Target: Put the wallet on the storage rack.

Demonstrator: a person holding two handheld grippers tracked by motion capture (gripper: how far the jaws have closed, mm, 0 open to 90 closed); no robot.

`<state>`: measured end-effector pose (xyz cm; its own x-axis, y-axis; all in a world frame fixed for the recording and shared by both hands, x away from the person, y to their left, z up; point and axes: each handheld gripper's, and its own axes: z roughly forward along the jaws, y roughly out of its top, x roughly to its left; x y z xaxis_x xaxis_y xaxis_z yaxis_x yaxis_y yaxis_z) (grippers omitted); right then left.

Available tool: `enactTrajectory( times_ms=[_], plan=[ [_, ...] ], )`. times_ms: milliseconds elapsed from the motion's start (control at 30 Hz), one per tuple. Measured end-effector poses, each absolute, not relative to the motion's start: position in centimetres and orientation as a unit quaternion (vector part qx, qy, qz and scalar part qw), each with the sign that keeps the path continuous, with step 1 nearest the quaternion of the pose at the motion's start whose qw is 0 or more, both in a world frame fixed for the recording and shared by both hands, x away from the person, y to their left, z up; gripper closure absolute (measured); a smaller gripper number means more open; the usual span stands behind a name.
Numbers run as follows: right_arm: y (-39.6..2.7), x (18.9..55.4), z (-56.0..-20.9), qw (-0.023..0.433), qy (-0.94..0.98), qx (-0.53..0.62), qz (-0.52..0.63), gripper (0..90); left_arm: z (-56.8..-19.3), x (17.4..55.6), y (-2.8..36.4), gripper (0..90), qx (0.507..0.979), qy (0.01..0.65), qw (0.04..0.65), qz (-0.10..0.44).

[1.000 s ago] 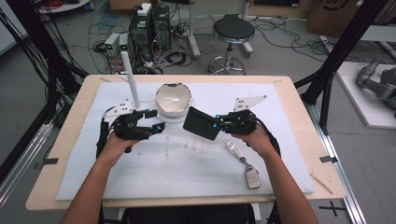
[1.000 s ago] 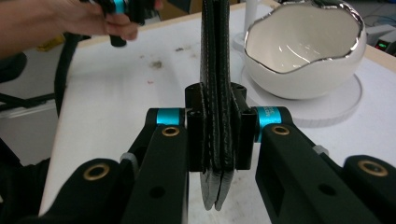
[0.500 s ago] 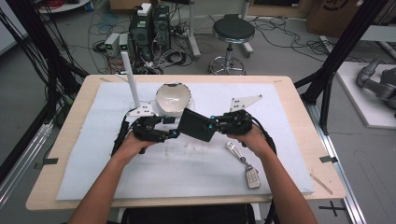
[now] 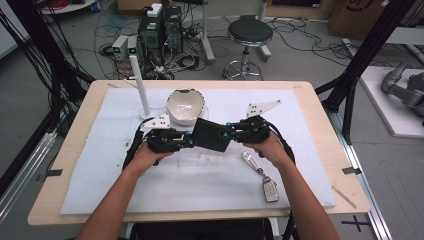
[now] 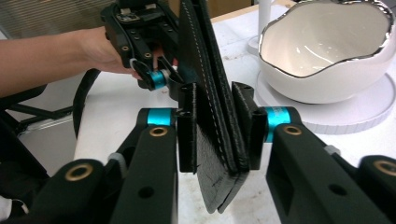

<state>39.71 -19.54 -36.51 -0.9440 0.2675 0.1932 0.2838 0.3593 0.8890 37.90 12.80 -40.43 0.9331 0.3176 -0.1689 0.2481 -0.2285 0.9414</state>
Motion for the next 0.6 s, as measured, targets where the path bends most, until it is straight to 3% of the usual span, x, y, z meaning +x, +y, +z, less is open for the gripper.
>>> enactTrajectory(
  times_ms=[100, 167, 200, 467, 600],
  plan=[
    [-19.8, 39.7, -36.4, -0.014, -0.821, -0.183, -0.541, 54.3, -40.2, 37.7, 12.9, 77.2, 0.781, 0.175, 0.598, 0.032],
    [-20.0, 39.8, -36.4, -0.020, -0.819, -0.188, -0.542, 53.0, -39.9, 37.5, 13.2, 77.3, 0.779, 0.174, 0.602, 0.033],
    [-20.4, 39.7, -36.3, -0.031, -0.815, -0.195, -0.544, 47.2, -39.6, 37.4, 13.5, 77.4, 0.776, 0.175, 0.604, 0.039],
    [-23.0, 39.0, -36.2, -0.074, -0.801, -0.226, -0.549, 43.1, -37.9, 36.8, 15.3, 77.4, 0.777, 0.189, 0.593, 0.093],
    [-25.6, 38.3, -36.4, -0.118, -0.797, -0.278, -0.523, 32.2, -36.3, 36.6, 16.4, 77.4, 0.779, 0.195, 0.584, 0.121]
  ],
)
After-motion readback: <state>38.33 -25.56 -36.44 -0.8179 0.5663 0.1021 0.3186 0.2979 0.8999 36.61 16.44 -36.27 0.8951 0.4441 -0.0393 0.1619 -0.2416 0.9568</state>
